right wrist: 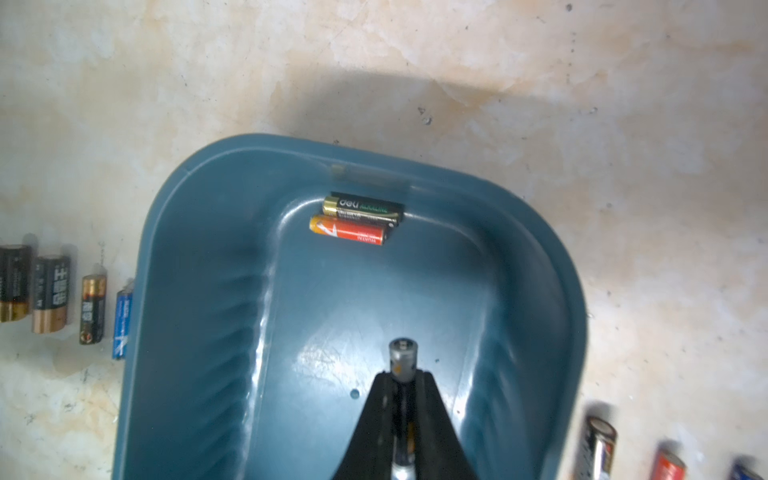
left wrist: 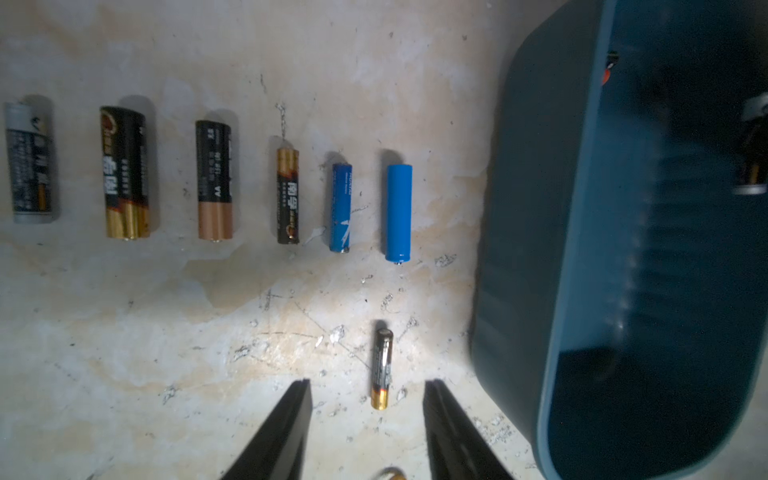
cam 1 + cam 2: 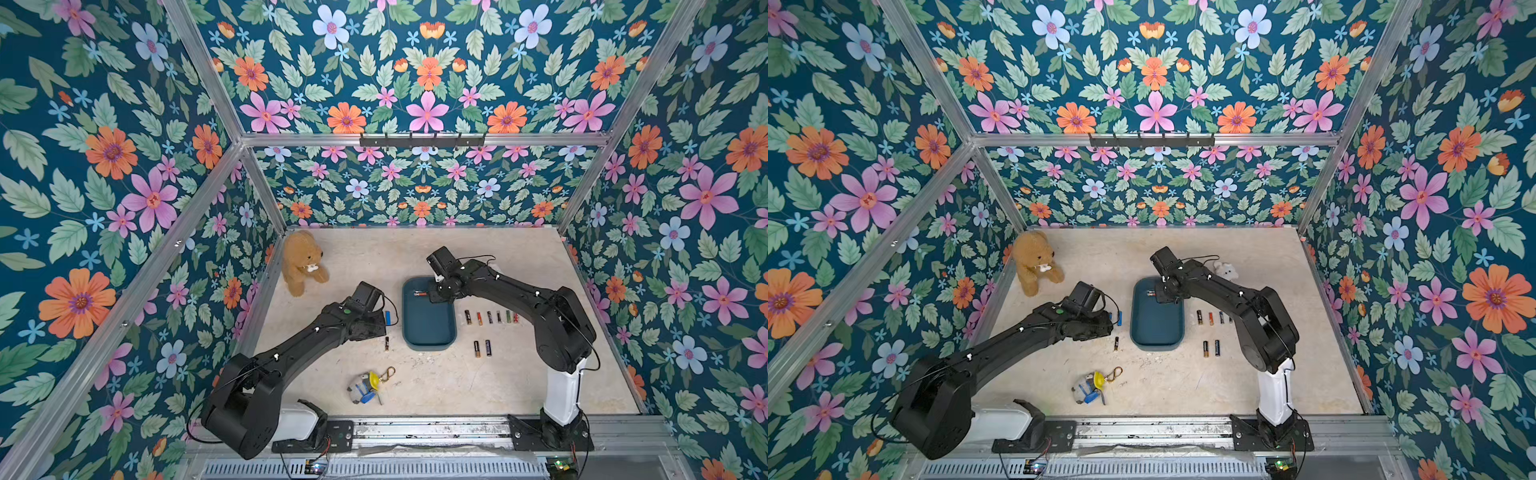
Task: Take the batteries out of the storage box
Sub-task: Pick up the battery from the storage box, then place the battery at the center of the board.
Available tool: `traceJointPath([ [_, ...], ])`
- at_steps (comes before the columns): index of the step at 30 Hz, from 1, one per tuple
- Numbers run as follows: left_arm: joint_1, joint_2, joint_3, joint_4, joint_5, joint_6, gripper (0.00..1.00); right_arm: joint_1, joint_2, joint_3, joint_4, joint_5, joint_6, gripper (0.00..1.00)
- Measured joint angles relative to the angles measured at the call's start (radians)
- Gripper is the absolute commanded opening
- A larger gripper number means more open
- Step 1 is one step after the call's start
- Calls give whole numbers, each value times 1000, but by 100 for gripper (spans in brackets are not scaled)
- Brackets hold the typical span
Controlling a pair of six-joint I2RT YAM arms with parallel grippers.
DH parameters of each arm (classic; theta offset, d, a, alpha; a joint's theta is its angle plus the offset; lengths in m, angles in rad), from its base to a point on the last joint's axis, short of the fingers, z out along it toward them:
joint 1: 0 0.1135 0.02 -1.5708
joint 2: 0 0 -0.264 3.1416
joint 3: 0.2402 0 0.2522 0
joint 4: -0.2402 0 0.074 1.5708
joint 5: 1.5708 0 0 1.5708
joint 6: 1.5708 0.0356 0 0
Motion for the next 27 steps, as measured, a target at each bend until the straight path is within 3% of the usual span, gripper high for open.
traceJointPath([
  [14, 0, 18, 4, 23, 17, 19, 50, -13, -220, -152, -13, 42, 52, 12],
  [27, 0, 51, 32, 31, 31, 45, 50, -97, -516, -452, -32, 81, 106, 12],
])
